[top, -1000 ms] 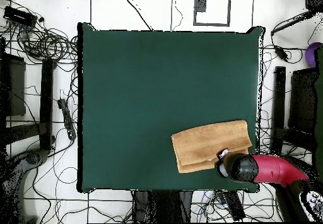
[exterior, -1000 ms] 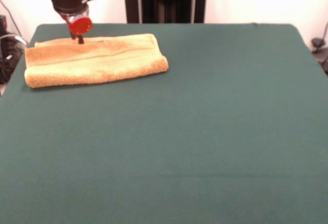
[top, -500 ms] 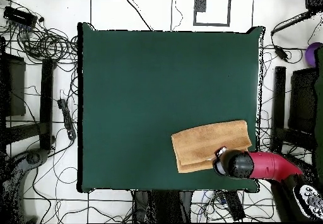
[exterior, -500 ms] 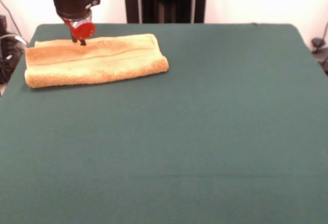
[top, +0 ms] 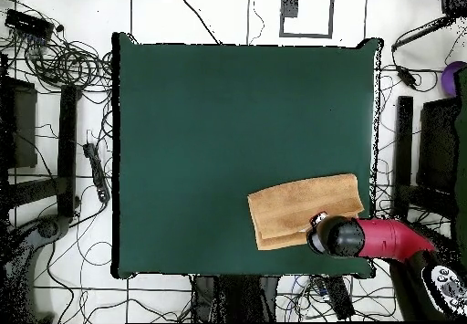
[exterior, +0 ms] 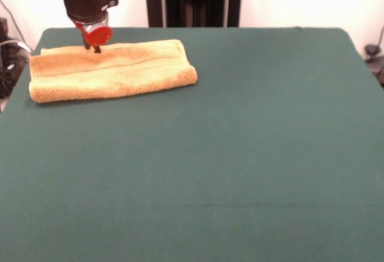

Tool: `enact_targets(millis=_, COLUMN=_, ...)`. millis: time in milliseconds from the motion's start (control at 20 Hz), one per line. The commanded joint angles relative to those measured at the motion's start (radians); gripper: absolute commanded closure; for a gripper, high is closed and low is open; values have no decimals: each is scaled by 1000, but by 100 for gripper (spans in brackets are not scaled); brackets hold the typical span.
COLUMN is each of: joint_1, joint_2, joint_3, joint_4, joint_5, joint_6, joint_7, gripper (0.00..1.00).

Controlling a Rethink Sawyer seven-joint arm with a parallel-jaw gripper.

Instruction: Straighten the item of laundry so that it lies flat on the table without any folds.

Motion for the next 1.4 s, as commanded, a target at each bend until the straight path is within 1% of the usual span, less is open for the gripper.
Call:
enact_targets(millis=50, joint_1=-1, joint_2=117, joint_3=187, joint_4=-69, joint_5=6, joint_6=-134, joint_7=-152, gripper=0)
enact_targets(millis=200, joint_1=19, joint_2=103, joint_3=228, joint_4=-107, joint_5=7, joint_6=-100, joint_7=-198, gripper=0)
enact_targets(millis=350, joint_1=27, joint_2=115, joint_3=259, joint_4=-135, joint_5=-10, joint_6=-104, joint_7=-217, gripper=0)
enact_targets(millis=500, joint_1=52, joint_2=123, joint_3=249, joint_4=-159, joint_5=-18, joint_6=-96, joint_7=-190, gripper=0)
enact_targets(millis=800, joint_1=105, joint_2=138, joint_3=217, joint_4=-200, joint_5=2, joint_6=-64, joint_7=-115, gripper=0)
enact_targets(millis=1050, joint_1=108, joint_2=151, joint_3=236, joint_4=-230, joint_5=25, joint_6=-4, joint_7=-136, gripper=0)
enact_targets(millis=1150, joint_1=110, joint_2=153, joint_3=241, joint_4=-240, joint_5=51, joint_6=44, joint_7=-138, gripper=0)
enact_targets(millis=1400, joint_1=129, joint_2=146, joint_3=244, joint_4=-255, joint_5=79, joint_6=105, joint_7=-124, gripper=0)
